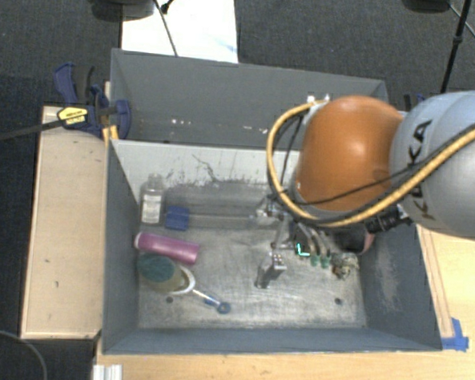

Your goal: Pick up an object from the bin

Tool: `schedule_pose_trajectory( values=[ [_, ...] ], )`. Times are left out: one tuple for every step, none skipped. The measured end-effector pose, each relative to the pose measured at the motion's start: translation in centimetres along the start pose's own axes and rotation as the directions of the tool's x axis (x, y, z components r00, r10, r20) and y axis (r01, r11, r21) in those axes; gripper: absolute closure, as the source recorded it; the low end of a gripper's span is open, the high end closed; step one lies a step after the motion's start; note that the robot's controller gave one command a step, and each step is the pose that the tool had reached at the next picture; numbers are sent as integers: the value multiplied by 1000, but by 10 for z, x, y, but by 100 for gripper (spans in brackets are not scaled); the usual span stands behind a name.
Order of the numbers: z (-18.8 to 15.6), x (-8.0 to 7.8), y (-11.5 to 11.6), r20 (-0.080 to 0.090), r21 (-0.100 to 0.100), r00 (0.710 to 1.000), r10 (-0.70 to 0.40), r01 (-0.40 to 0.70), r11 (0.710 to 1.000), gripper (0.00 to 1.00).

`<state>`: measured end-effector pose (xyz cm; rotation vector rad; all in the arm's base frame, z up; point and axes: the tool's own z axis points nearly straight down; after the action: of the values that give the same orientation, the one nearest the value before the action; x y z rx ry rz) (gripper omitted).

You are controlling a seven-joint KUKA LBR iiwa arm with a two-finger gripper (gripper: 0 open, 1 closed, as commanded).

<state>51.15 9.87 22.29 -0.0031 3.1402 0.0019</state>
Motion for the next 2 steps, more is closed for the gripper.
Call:
schedule_pose_trajectory(
  values=[
    [67,26,68,-6,-1,994,-107,107,994,0],
    [112,-11,91,17,-3,932,-361,362,932,0]
  ],
)
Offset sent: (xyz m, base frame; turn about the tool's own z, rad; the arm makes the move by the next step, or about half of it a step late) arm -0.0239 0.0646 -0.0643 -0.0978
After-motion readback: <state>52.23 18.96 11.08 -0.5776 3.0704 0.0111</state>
